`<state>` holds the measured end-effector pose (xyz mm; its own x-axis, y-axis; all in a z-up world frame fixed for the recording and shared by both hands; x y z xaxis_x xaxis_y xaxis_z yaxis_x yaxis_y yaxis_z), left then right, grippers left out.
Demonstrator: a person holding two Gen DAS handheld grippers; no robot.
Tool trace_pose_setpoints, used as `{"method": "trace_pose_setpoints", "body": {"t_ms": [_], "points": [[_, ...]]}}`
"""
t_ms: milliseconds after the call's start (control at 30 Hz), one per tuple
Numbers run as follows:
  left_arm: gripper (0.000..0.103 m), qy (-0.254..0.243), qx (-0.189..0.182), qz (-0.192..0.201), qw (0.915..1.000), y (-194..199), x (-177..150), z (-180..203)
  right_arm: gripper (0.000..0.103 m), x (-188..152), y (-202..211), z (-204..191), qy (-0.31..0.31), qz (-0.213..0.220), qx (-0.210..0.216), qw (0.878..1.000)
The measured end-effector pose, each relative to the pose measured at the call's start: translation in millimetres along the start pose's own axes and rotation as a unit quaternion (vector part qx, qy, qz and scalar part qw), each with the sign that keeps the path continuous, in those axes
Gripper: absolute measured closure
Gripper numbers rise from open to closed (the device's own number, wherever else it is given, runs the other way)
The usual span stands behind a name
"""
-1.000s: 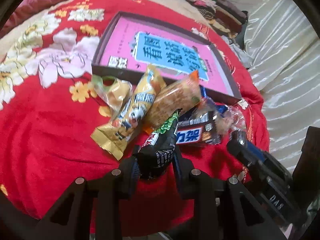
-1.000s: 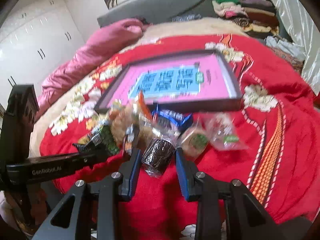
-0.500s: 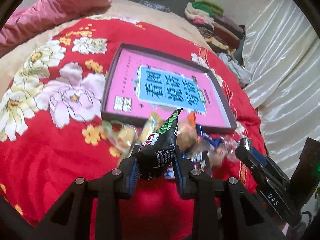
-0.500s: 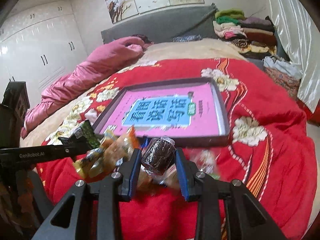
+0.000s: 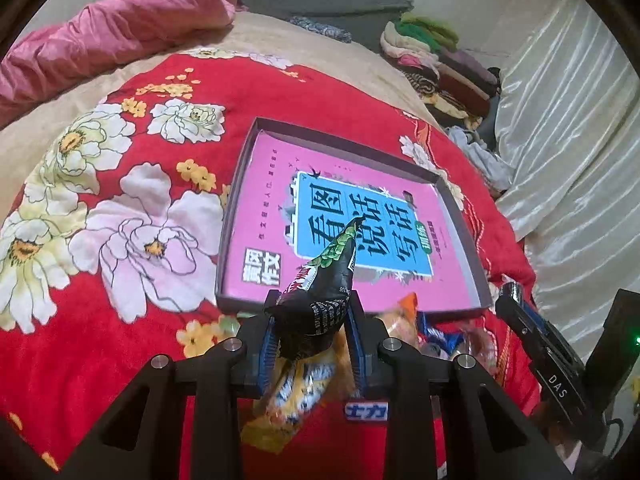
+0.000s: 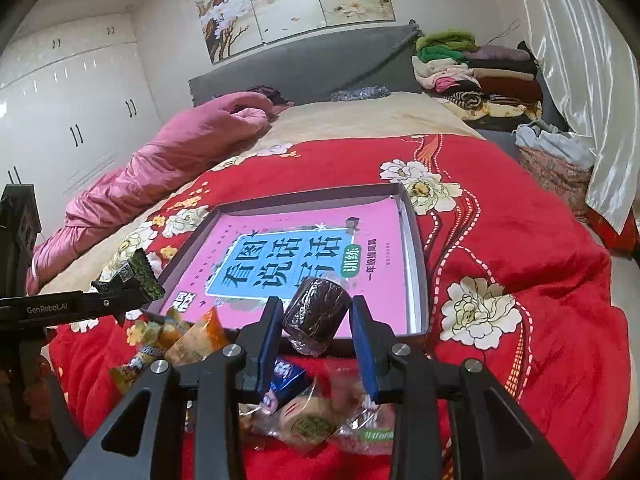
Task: Organize snacks
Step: 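Place the black-green packet in the tray with the left tool while the right tool places the dark candy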
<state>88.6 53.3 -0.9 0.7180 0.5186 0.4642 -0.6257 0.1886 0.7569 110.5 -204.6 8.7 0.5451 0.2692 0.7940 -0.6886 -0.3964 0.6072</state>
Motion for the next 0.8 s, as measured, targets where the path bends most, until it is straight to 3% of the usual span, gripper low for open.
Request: {"method": "trace_pose_setpoints", "body": {"t_ms": [333,800], "points": [[0.072,0.01,-0.012,-0.004,0.9999,-23.3,17.1,0.0,0.068,1.9,-29.6,12.3,0.008,-0.022,-0.013,1.0],[0.072,0.001,0.006,-0.029,0.9996,-53.3,21.9,-0.2,0.068,1.8,-57.7,26.4,0.007,-0.046,-0.026,0.999]]}}
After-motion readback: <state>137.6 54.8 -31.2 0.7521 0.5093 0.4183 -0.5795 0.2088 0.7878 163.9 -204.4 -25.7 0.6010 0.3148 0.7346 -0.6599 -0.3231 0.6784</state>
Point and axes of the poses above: each gripper's, at about its wrist camera, not at the fingertips, and y roughly against the way its jaws point, z to its right, x to its top, the point moved 1 cm from there along -y, roughly the way its jaws point, and after that the axes turned 11 degrees about y, right-handed, at the moved point
